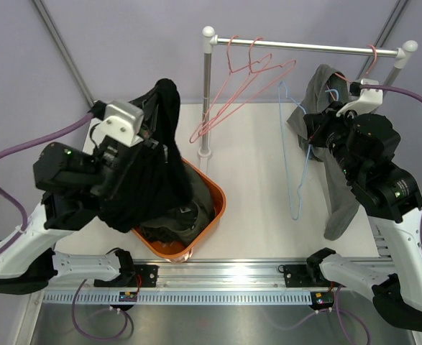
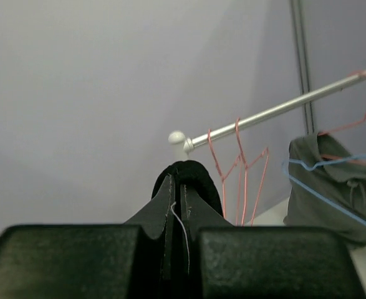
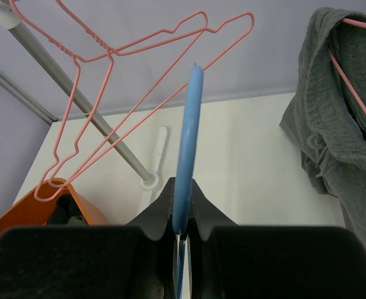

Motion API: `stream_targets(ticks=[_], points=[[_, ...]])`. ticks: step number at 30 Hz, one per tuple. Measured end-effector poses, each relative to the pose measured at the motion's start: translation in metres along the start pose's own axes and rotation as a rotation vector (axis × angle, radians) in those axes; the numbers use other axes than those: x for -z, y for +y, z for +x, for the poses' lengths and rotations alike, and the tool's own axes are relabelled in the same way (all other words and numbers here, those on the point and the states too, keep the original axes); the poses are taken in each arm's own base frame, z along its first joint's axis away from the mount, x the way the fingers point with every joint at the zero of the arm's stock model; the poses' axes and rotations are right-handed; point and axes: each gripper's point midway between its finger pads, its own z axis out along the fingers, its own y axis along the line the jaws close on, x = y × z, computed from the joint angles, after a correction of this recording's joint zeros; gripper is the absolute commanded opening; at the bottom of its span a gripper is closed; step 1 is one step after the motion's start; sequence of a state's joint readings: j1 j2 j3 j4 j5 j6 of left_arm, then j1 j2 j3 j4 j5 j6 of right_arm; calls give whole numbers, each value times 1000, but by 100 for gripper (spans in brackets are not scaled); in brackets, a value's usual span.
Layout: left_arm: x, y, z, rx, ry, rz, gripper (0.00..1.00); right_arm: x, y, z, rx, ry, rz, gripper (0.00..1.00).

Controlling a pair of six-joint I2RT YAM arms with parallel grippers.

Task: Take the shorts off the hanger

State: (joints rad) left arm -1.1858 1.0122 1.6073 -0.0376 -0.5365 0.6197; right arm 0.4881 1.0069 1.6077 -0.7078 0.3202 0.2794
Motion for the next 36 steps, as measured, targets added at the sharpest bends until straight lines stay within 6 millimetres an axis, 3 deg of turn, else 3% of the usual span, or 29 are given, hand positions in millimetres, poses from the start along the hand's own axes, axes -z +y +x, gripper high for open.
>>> stream_targets(ticks=[3,5,15,20,25,30,32,36], points=[[-8,-3,33,-11,106,-10,0,-1,-1,3,3,8,2,0],[-10,2,44,-3,153,-30,0,-1,-1,5,4,10,3,0],[1,38,38,97,192,-146,0,1,1,6,4,13,-13,0],[24,42,66,156,277,-201,0,1,2,7,10,18,-21,0],[60,27,131,219,452,-246,0,-1,4,15,37,61,-32,0],[117,-13,232,301,688,-262,0,-7,3,22,73,99,-21,0],[149,-34,281,331,803,-261,0,-10,2,25,86,112,-15,0],[200,-72,346,456,971,-264,0,-15,2,30,97,131,-9,0]])
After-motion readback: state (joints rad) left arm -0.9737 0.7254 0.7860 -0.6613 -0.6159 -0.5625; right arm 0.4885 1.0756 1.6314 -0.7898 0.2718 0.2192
